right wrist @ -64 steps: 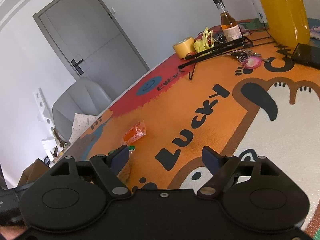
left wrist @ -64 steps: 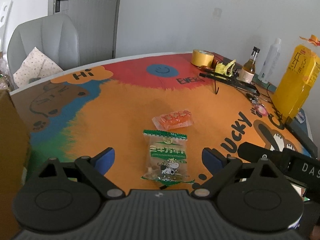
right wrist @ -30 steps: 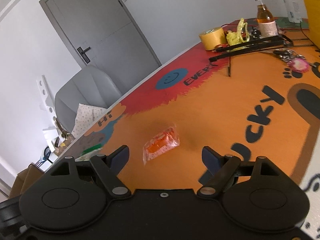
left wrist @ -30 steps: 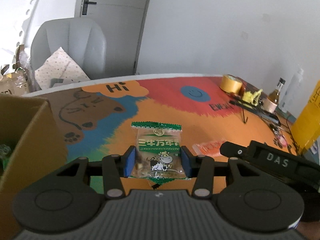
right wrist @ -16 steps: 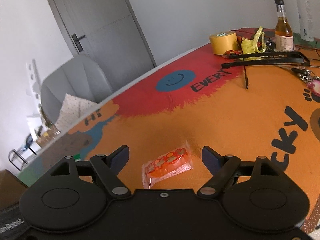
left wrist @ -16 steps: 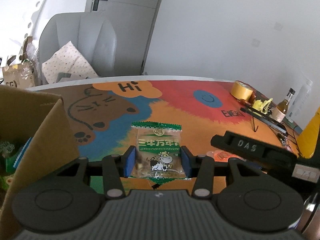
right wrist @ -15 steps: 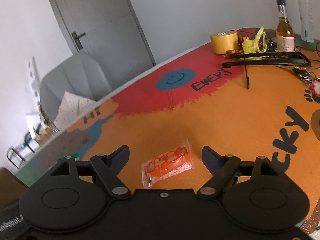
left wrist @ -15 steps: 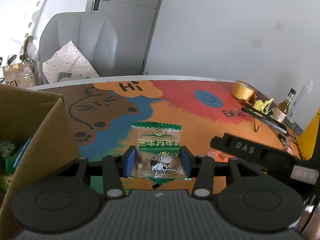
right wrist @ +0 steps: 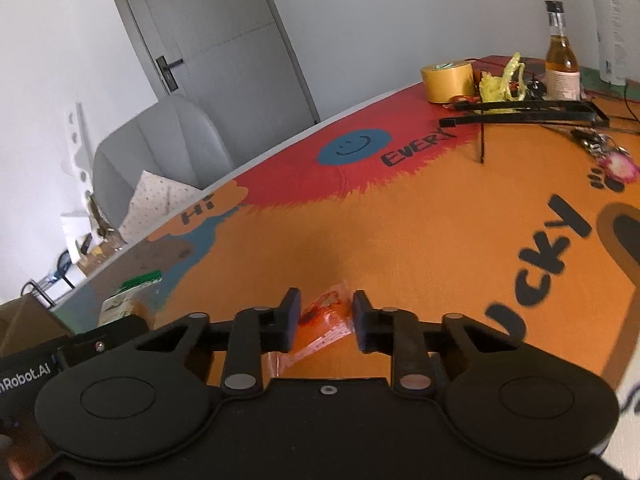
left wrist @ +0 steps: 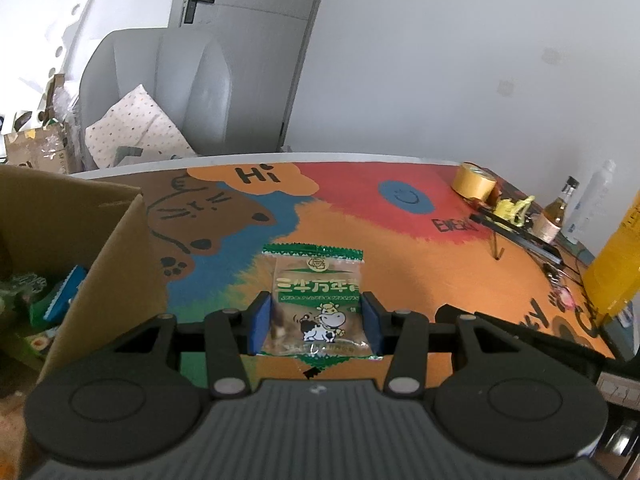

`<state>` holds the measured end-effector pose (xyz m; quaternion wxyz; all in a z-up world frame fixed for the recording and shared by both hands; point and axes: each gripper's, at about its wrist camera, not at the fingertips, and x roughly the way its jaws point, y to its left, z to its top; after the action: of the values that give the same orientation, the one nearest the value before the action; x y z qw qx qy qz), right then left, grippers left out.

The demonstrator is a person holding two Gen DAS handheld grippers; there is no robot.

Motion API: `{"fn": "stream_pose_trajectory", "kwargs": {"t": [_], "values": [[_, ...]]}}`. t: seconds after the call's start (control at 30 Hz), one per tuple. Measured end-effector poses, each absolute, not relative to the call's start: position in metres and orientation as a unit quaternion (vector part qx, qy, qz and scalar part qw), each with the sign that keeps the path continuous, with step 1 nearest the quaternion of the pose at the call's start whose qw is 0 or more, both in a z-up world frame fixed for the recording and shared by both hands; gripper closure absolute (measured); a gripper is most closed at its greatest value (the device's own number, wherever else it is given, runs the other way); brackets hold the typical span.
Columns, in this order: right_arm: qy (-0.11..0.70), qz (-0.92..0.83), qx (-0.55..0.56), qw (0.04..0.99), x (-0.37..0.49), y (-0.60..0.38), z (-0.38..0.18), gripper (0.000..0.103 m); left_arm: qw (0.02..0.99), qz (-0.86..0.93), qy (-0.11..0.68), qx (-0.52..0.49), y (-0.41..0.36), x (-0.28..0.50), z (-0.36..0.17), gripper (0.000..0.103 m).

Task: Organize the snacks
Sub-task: 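Grasp the green milk candy pack with the left tool while the right tool grasps the orange pack, then carry both packs over the box and open both tools to drop them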

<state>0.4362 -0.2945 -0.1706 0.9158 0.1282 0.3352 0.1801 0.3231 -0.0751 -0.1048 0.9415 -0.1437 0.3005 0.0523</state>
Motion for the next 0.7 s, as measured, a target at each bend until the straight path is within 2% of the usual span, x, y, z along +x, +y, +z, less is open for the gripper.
{"fn": "stream_pose_trajectory", "kwargs": {"t": [0.2, 0.7], "values": [[0.328, 0.194, 0.145, 0.913, 0.412, -0.303, -0.165, 0.086, 0.945, 0.046, 0.291, -0.143, -0.076, 0.299, -0.091, 0.057], [0.309, 0.223, 0.169, 0.909, 0.367, -0.314, -0.147, 0.087, 0.952, 0.038, 0.272, -0.137, -0.072, 0.252, -0.065, 0.057]]}}
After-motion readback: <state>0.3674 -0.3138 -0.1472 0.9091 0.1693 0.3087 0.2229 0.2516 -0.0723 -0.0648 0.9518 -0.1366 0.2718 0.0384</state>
